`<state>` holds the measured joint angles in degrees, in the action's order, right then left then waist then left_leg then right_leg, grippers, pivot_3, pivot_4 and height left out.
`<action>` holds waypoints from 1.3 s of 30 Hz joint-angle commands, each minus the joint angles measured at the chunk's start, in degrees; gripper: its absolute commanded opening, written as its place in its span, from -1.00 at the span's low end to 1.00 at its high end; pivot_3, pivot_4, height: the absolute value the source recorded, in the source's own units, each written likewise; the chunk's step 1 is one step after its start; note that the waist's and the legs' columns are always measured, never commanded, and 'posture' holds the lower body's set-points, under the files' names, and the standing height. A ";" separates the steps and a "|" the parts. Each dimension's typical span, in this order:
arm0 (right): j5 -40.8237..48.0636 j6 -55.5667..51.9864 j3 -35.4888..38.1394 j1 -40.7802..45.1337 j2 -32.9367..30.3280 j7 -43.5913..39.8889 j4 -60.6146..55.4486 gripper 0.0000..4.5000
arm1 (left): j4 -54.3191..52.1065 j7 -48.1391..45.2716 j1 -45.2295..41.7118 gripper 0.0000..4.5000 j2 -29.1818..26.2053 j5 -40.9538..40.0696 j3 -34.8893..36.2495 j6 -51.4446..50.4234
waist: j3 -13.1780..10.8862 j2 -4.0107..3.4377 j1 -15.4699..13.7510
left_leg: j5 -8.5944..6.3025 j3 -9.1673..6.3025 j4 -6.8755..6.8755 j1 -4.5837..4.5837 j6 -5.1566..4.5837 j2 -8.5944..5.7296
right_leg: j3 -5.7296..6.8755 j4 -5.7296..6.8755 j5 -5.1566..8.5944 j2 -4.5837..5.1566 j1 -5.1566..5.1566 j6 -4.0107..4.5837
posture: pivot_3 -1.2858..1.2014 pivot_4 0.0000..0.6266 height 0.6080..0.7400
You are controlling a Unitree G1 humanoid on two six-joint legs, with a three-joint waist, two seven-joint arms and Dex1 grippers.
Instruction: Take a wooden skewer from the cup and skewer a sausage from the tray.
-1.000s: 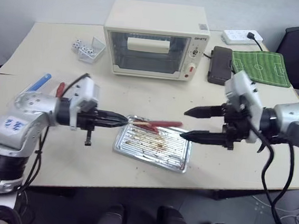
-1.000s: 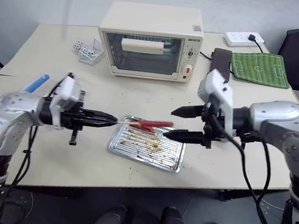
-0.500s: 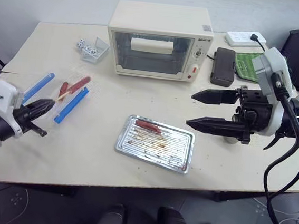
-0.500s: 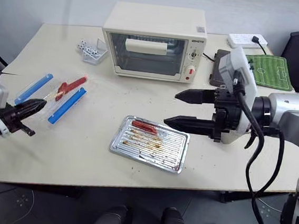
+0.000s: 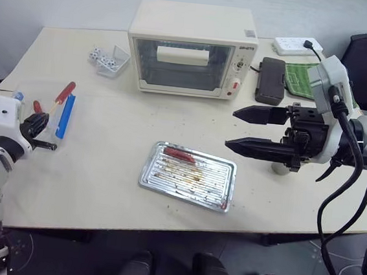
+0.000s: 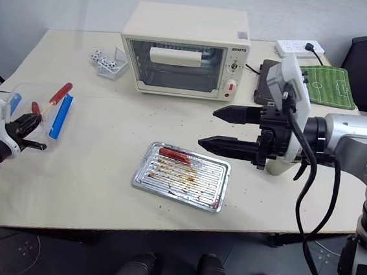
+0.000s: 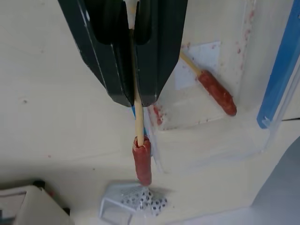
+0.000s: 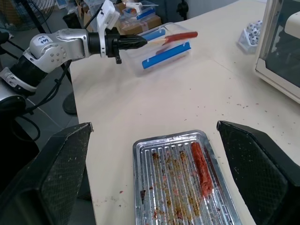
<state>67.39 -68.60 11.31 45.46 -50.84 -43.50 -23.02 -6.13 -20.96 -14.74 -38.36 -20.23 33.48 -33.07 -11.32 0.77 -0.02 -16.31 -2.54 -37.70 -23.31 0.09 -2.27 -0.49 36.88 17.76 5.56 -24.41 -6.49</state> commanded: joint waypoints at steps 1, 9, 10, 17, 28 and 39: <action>0.30 1.48 1.00 -0.27 -0.34 -0.33 -0.26 0.98 | -2.74 1.44 -0.64 -1.00 -0.17 -0.70 2.37 2.69 | 0.00 0.00 -0.01 | 0.00 0.00 0.00 0.00 0.00 0.00 | 0.00 0.00 0.00 0.00 0.00 0.00 | 0.03 -0.52 1.00; -1.02 2.02 1.64 -1.17 -2.37 -1.59 -0.17 0.98 | -4.20 10.24 4.89 -1.00 1.23 1.47 6.84 -1.68 | 0.00 0.00 0.08 | -0.01 0.05 0.05 0.01 0.01 0.01 | -0.03 -0.01 0.00 -0.02 -0.03 0.00 | 0.03 -0.52 1.00; -0.75 1.95 1.87 -1.05 -2.72 -1.72 -0.12 0.98 | -4.78 10.95 5.81 -1.00 1.40 1.53 7.03 -2.69 | 0.00 0.00 0.03 | -0.01 0.04 0.05 0.01 0.00 0.01 | -0.02 -0.02 0.00 -0.02 -0.02 0.00 | 0.03 -0.52 1.00; -0.60 2.40 1.54 -0.55 -3.07 -1.69 0.12 1.00 | -4.73 12.67 6.28 -0.88 2.61 0.84 5.26 -6.05 | 0.04 0.06 -0.57 | -0.03 0.00 0.01 0.01 -0.02 -0.01 | -0.01 -0.01 0.00 0.02 0.01 0.00 | 0.03 -0.52 1.00; -3.76 4.05 1.37 -1.71 -5.24 -4.22 0.69 1.00 | -6.00 4.58 7.51 0.56 -0.18 -6.66 10.32 -8.48 | 0.04 0.06 -0.39 | -0.05 0.03 0.07 0.01 0.03 0.02 | -0.01 -0.03 0.01 -0.02 -0.03 0.01 | 0.03 -0.52 1.00; -15.87 12.19 -3.00 0.00 -11.59 -15.85 10.53 1.00 | -7.28 -18.73 34.45 0.66 -4.24 -14.84 30.31 -5.72 | 0.02 0.07 0.25 | -0.12 0.15 0.44 0.11 -0.02 0.11 | -0.25 -0.43 0.06 0.01 0.00 0.12 | 0.03 -0.52 1.00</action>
<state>52.86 -58.27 8.29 43.50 -61.52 -57.85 -13.30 -14.71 -39.36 18.91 -42.76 -34.48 59.67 -40.64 -11.30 0.84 0.24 -16.43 -2.41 -37.25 -23.19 0.07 -2.15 -0.85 36.47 17.82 5.58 -24.41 -6.35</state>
